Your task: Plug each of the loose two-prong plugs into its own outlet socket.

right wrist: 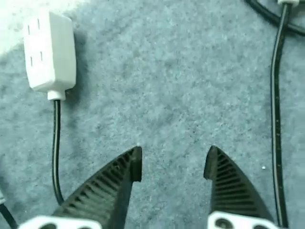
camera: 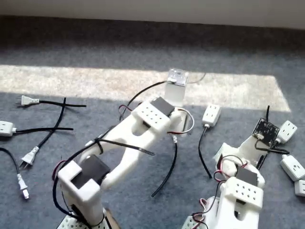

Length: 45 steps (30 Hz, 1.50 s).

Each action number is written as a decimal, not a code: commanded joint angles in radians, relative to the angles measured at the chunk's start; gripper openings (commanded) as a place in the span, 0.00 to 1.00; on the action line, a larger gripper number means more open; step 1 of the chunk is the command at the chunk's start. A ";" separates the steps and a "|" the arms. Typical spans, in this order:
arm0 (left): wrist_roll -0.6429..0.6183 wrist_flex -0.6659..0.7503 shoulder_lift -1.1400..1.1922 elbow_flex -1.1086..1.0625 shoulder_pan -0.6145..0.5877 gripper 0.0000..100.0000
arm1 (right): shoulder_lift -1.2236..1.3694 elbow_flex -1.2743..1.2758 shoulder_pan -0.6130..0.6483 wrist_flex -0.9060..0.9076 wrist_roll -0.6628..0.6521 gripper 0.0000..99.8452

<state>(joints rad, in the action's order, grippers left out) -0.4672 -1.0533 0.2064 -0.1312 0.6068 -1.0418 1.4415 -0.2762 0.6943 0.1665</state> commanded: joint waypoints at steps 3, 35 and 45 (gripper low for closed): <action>-0.057 -0.222 0.280 0.383 0.015 0.26 | -0.170 0.059 0.030 -0.024 0.008 0.22; 0.239 -0.568 0.547 0.941 -0.007 0.01 | -0.326 0.125 0.028 -0.019 0.005 0.22; 0.284 -0.701 0.522 1.040 0.021 0.01 | -0.326 0.125 0.024 -0.024 0.005 0.22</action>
<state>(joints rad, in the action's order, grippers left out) -0.1956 -1.7315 0.7649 0.8769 0.6053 -1.3518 1.5704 -0.2547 0.6882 0.1665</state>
